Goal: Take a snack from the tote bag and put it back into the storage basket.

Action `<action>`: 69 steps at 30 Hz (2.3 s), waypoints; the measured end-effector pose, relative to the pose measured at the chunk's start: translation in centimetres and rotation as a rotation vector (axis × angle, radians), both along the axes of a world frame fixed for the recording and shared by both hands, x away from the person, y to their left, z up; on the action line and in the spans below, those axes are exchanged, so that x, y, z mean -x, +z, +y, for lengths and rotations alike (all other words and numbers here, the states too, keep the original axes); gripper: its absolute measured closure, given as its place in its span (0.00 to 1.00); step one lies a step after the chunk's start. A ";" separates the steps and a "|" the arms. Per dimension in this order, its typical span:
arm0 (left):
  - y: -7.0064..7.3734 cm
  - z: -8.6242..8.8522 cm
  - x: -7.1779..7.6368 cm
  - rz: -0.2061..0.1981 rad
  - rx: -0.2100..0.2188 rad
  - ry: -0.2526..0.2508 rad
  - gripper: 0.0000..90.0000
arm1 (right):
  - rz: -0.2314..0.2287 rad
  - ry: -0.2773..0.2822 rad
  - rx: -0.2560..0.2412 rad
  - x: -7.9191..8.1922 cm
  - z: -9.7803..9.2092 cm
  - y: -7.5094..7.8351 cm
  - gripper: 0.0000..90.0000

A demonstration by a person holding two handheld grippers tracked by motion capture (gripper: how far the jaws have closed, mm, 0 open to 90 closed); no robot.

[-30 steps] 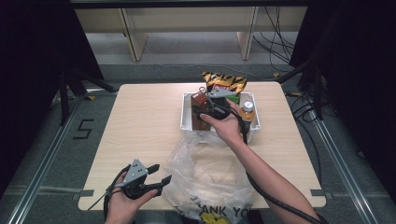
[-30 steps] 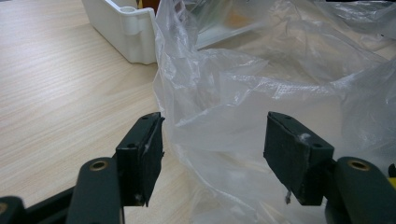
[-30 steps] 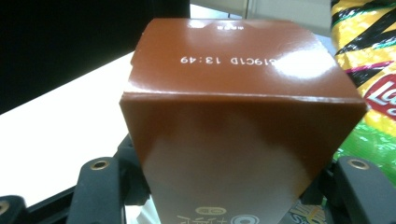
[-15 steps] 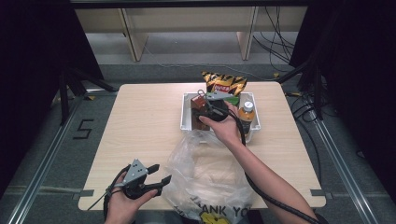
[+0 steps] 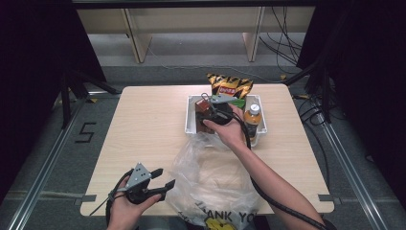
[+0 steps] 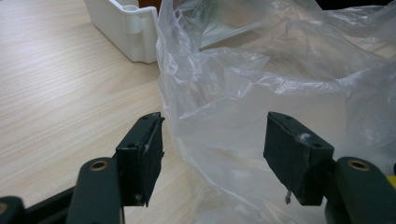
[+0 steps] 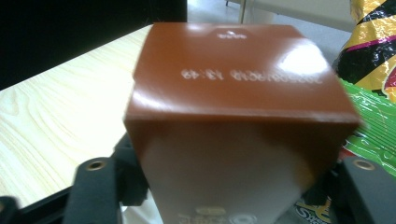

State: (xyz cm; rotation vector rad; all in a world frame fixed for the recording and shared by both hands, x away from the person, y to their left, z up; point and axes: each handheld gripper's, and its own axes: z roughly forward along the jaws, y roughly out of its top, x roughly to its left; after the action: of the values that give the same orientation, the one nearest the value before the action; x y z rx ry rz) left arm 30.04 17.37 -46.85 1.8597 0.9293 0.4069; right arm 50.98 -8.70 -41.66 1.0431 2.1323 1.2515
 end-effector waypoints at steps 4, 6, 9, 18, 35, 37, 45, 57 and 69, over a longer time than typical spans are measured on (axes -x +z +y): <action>-0.1 0.0 -0.1 0.010 0.006 0.010 0.41 | 0.005 0.003 0.002 -0.1 0.0 0.1 0.32; -0.2 0.0 -0.2 0.011 0.012 0.008 0.41 | 0.023 0.018 0.011 0.0 0.0 0.1 0.28; -0.1 0.1 -0.1 0.009 0.011 0.009 0.41 | 0.030 0.018 0.014 0.3 -0.1 0.3 0.25; 0.0 -0.2 0.0 0.004 0.017 0.007 0.41 | 0.031 0.047 -0.008 1.7 -1.1 1.2 0.22; 3.5 -0.6 -1.6 -0.062 0.055 -0.001 0.50 | 0.014 0.113 -0.081 4.1 -5.0 2.7 0.39; 4.2 -0.7 -2.5 -0.075 0.058 -0.007 0.53 | 0.006 0.121 -0.063 4.1 -5.5 3.0 0.47; 6.3 -1.2 -6.8 -0.098 0.041 0.024 0.74 | -0.029 0.111 -0.071 4.0 -6.3 3.3 0.79; 7.6 -4.9 -12.6 -0.116 -0.005 0.066 0.97 | -0.076 0.011 -0.112 2.3 -6.8 3.3 1.00; 7.2 -7.0 -15.9 -0.067 -0.033 0.118 0.99 | -0.024 -0.005 -0.105 0.4 -5.8 1.9 1.00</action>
State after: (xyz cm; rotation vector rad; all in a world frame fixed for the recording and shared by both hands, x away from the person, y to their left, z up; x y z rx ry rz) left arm 45.97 10.38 -39.70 1.8151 0.9944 0.5559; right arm 50.60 -14.47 -39.75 1.0703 2.0643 1.3792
